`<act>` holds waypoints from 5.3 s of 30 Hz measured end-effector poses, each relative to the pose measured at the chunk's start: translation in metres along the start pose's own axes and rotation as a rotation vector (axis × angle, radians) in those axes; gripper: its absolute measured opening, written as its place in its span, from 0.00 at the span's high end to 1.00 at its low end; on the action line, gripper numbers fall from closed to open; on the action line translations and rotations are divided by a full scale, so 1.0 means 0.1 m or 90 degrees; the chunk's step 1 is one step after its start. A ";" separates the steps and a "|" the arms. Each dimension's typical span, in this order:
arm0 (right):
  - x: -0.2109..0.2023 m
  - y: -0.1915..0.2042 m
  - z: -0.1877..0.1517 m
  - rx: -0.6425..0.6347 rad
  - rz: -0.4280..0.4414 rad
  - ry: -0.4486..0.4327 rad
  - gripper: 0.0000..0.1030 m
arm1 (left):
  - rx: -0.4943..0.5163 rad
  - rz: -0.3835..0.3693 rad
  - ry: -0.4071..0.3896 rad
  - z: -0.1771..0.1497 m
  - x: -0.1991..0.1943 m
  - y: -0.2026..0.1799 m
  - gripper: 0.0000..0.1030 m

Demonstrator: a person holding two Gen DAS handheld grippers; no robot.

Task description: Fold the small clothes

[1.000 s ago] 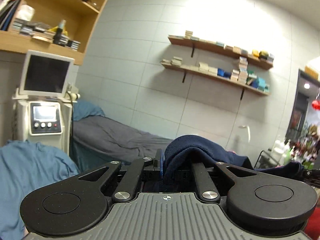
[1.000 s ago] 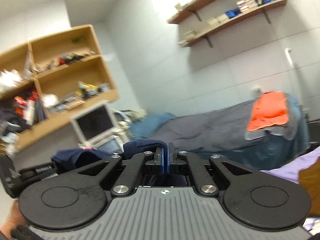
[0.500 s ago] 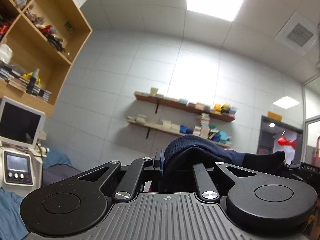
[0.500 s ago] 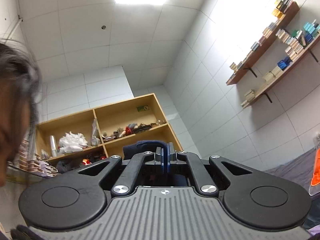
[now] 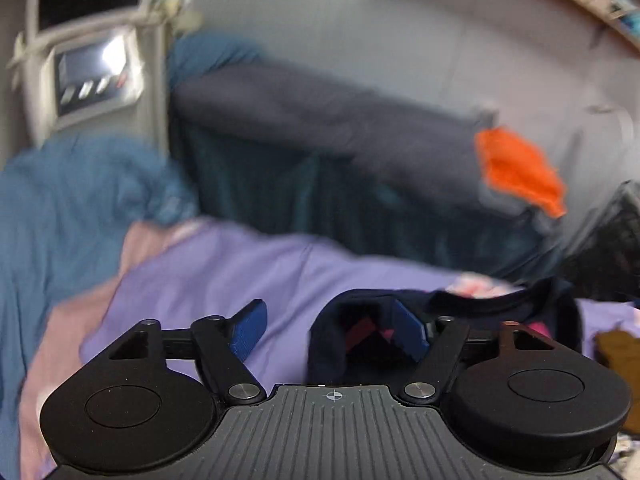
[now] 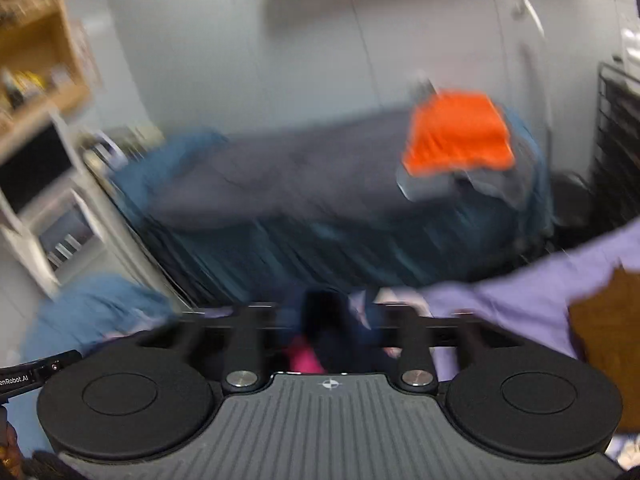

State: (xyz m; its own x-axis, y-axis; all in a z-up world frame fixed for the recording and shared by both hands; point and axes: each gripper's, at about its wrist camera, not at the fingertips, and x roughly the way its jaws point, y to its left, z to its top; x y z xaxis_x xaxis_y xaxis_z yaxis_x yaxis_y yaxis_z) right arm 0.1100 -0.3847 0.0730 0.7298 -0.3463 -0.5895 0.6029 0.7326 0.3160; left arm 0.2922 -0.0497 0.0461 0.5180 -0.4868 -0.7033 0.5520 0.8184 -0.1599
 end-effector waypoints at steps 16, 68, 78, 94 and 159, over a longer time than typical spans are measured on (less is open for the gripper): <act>-0.94 -0.84 -1.48 -0.093 -0.129 0.064 0.21 | -0.108 0.122 0.052 -0.84 -0.77 1.37 0.00; -1.71 -0.93 -2.16 -0.035 -0.135 0.100 0.17 | -0.232 0.280 -0.035 -0.14 -1.41 2.44 0.00; -1.73 -0.84 -2.15 -0.201 -0.175 0.101 0.18 | -0.107 0.037 0.146 -1.17 -0.70 1.11 0.00; -0.70 -0.58 -2.98 -0.465 -0.213 0.319 0.71 | 0.067 -0.055 0.311 -2.41 -0.53 -0.34 0.00; -0.97 -0.81 -2.90 0.100 0.045 0.415 0.31 | -0.062 0.069 0.270 -2.44 -0.70 0.73 0.00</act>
State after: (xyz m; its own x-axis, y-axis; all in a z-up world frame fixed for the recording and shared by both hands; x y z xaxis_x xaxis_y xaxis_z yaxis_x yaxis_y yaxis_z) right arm -0.1030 -0.2411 -0.1109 0.4548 0.1595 -0.8762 0.6365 0.6299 0.4450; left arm 0.1365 0.1185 -0.0854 0.2447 -0.2457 -0.9380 0.4345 0.8926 -0.1204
